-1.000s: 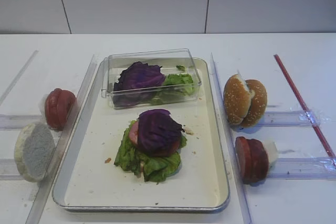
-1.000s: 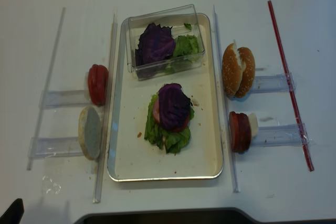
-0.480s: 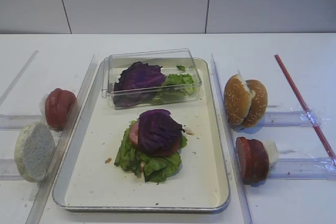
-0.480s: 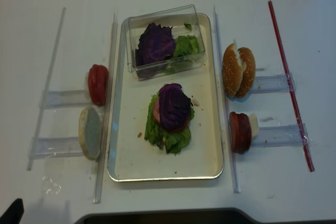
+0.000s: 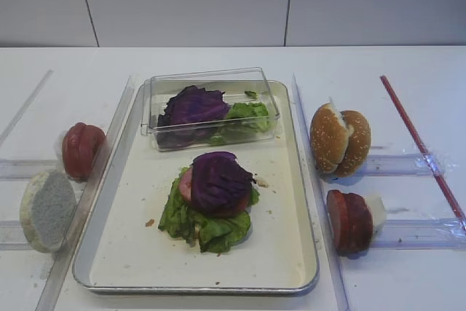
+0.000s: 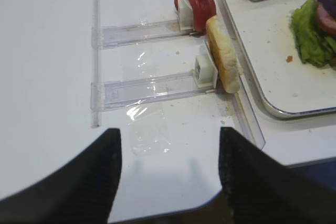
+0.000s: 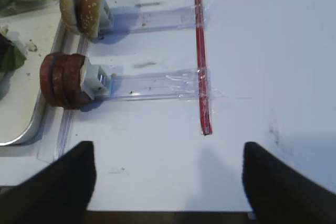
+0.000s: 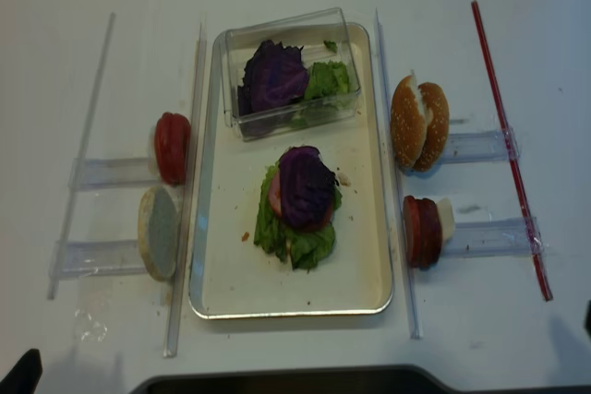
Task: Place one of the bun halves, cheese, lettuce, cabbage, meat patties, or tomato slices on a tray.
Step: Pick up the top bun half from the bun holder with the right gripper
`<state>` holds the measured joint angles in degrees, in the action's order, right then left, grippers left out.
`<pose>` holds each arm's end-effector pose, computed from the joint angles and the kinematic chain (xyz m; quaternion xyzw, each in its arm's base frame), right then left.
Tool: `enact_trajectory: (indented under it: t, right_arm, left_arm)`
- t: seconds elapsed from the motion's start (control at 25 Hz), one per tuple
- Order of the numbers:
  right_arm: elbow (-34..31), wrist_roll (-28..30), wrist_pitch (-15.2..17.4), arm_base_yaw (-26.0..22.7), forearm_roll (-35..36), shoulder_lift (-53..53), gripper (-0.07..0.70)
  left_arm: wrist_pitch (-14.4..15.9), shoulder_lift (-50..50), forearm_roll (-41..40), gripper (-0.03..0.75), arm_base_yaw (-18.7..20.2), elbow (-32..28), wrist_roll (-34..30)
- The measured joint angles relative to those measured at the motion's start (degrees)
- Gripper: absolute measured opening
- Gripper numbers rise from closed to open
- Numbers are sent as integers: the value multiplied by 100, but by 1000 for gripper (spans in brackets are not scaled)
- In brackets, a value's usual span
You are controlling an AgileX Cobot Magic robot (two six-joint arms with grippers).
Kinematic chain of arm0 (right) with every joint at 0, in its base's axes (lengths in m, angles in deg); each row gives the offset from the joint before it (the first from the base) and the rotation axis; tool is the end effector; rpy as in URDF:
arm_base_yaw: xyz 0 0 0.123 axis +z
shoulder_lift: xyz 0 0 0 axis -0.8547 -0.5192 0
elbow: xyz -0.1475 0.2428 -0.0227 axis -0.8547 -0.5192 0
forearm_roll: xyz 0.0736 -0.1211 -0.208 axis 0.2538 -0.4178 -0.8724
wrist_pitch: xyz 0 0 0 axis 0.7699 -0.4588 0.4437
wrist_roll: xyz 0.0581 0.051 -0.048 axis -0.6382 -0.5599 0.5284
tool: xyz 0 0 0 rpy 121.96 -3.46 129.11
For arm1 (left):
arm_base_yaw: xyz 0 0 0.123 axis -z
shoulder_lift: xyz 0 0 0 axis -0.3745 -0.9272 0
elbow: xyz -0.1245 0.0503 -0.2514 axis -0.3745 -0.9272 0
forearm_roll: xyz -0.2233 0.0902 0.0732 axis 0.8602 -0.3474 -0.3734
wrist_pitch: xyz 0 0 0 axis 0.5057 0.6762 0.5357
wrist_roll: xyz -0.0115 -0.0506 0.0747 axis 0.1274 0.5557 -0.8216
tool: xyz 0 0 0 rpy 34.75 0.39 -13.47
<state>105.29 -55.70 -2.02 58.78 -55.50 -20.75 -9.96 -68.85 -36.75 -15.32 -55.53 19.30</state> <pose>0.0147 0.0140 0.2647 0.0105 0.9077 0.0892 0.4099 -0.0104 0.0034 0.2648 0.0501 0.8792 -0.0147 0.4737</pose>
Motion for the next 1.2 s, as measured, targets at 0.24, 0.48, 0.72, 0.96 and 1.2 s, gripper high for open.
enact_trajectory:
  t: [0.24,0.48,0.72,0.96,1.2]
  right_arm:
    - [498,-111,75,0,435,-1150,686]
    - [1409,-264,492,0,634,-2511,692]
    - [2296,-287,653,0,648,-3985,692]
    - [3055,-347,653,0,736,-5157,692]
    - [3728,-359,642,245,1024,-6139,673]
  left_arm:
    - [0,0,0,391,0,0,0]
    - [0,0,0,391,0,0,0]
    - [0,0,0,391,0,0,0]
    - [0,0,0,391,0,0,0]
    - [0,0,0,391,0,0,0]
